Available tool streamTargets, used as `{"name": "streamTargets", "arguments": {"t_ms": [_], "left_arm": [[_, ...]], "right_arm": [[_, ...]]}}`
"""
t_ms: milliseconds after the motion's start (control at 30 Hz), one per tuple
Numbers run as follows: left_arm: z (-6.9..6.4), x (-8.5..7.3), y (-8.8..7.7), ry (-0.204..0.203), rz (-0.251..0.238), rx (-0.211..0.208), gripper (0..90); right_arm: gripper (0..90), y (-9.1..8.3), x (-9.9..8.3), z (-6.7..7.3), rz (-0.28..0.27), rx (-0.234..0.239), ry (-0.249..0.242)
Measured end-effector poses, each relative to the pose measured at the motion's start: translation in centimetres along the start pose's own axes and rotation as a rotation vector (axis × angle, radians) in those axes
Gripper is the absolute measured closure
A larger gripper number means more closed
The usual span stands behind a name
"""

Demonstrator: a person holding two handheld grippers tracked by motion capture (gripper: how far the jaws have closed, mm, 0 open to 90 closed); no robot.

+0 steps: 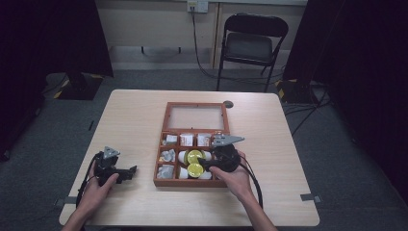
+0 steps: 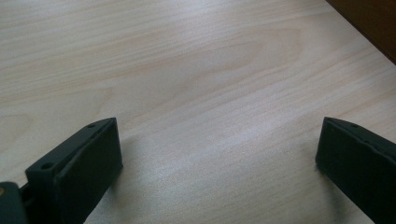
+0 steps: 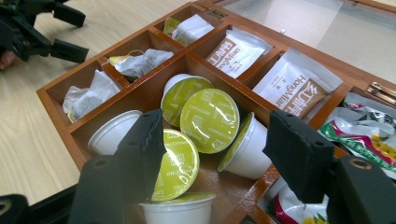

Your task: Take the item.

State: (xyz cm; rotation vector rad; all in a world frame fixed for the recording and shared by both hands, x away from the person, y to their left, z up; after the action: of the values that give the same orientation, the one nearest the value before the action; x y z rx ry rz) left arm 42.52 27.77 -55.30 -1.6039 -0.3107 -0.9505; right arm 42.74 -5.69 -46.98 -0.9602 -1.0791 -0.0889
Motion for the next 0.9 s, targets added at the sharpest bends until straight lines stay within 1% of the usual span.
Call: {"name": "streamTargets", "arguments": {"t_ms": [33, 133, 200, 233, 433, 600, 633, 700, 767, 833, 900], "left_arm": [[0.0, 0.0, 0.0, 0.0, -0.001, 0.001, 0.0], [0.0, 0.0, 0.0, 0.005, 0.003, -0.001, 0.0], [0.0, 0.0, 0.0, 0.0, -0.001, 0.001, 0.0], [0.0, 0.0, 0.0, 0.005, 0.003, -0.001, 0.0], [0.0, 0.0, 0.0, 0.004, 0.001, 0.001, 0.0], [0.0, 0.0, 0.0, -0.001, 0.0, 0.001, 0.0], [0.0, 0.0, 0.0, 0.005, 0.003, -0.001, 0.0], [0.0, 0.0, 0.0, 0.0, 0.0, 0.0, 0.0], [0.0, 0.0, 0.0, 0.005, 0.003, -0.001, 0.0], [0.0, 0.0, 0.0, 0.0, 0.0, 0.0, 0.0], [0.0, 0.0, 0.0, 0.004, 0.003, 0.0, 0.0]], "right_arm": [[37.7, 0.1, 0.0, 0.1, 0.004, 0.005, -0.006], [39.7, 0.5, -0.1, 0.4, 0.013, 0.02, -0.005], [39.9, 0.8, -0.3, 0.6, 0.025, 0.028, -0.011], [40.0, 1.0, -0.4, 0.8, 0.031, 0.033, -0.015], [40.8, 1.8, -0.8, 1.6, 0.062, 0.056, -0.035], [40.7, 2.2, -1.1, 1.9, 0.077, 0.066, -0.041], [40.8, 2.3, -1.1, 2.1, 0.081, 0.069, -0.041], [40.6, 2.6, -1.3, 2.3, 0.091, 0.075, -0.048], [40.3, 2.8, -1.5, 2.5, 0.1, 0.082, -0.052], [39.9, 2.9, -1.5, 2.5, 0.105, 0.083, -0.055], [38.9, 3.0, -1.5, 2.6, 0.106, 0.084, -0.056]]}}
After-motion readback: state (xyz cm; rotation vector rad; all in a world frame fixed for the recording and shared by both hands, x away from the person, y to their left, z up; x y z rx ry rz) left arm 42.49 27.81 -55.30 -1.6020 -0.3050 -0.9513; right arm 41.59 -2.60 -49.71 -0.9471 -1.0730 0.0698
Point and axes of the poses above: each handheld gripper's, and its own axes: y roughly forward along the jaws, x roughly out of its top, z roughly to its left, the point moved 7 cm from there along y, roughly forward along the jaws, and after that the axes turned 3 degrees about y, right-handed, at the moved point
